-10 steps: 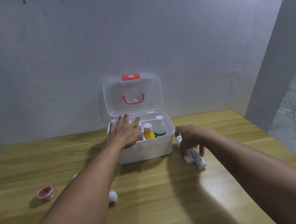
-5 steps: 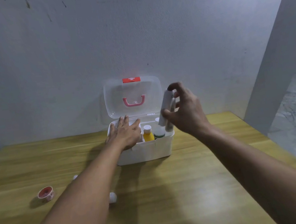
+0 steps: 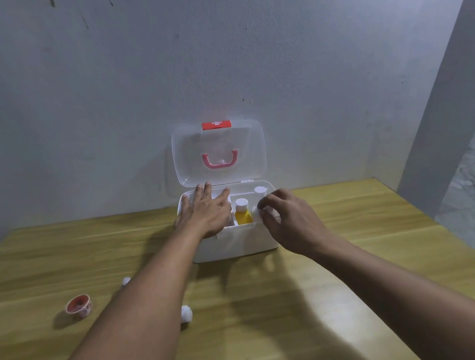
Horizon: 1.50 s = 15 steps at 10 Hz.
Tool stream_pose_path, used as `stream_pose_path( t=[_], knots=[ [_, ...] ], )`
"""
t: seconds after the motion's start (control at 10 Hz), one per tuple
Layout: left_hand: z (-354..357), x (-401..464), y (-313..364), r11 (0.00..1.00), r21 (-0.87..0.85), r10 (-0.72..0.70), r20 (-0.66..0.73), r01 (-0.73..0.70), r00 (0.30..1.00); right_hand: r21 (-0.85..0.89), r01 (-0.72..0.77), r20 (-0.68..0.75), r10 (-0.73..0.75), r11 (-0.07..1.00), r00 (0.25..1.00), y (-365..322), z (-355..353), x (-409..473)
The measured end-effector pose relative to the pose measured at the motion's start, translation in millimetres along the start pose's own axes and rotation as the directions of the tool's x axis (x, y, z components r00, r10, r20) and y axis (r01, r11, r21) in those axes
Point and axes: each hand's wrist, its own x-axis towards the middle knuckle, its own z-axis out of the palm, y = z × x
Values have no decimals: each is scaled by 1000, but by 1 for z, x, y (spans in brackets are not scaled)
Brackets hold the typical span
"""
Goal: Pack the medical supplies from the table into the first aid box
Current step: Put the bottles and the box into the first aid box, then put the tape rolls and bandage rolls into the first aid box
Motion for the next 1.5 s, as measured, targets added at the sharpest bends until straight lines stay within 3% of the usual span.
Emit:
stream_pose_path(
  t=[0.1,0.3,0.4,0.5,0.6,0.8,0.9,1.1,1.3,1.5],
  knots=[
    [-1,-1,1,1000,-7,4,1,-4,1000,-44,0,-25,-1,999,1000,3,1,0],
    [-3,-3,3,998,-61,-2,-40,-1,999,43,-51,-71,54,998,996,-7,-3,22],
    [-12,-7,5,980,-194,-2,-199,-37,980,54,-104,114,98,993,989,-13,6,35],
    [-26,-17,2,957,-267,18,-342,-116,940,-52,-122,248,131,991,960,-13,21,35],
    [-41,-36,-8,950,-295,-18,-368,-98,930,-152,-97,239,132,984,962,-12,27,32],
    [-55,-94,-53,912,-405,-202,-311,63,929,-192,-132,236,177,972,955,-17,28,29],
    [-54,-131,-65,913,-396,-226,-281,102,933,-195,-128,236,173,972,956,-17,28,28],
    [-29,-177,-77,936,-295,-192,31,193,981,-199,-130,236,177,971,955,-21,26,27],
    [1,-182,-63,982,-147,-109,82,121,991,-196,-144,231,188,970,955,-23,25,24],
    [8,-177,-59,962,-203,-176,39,181,984,-186,-160,229,201,969,952,-22,26,25]
  ],
)
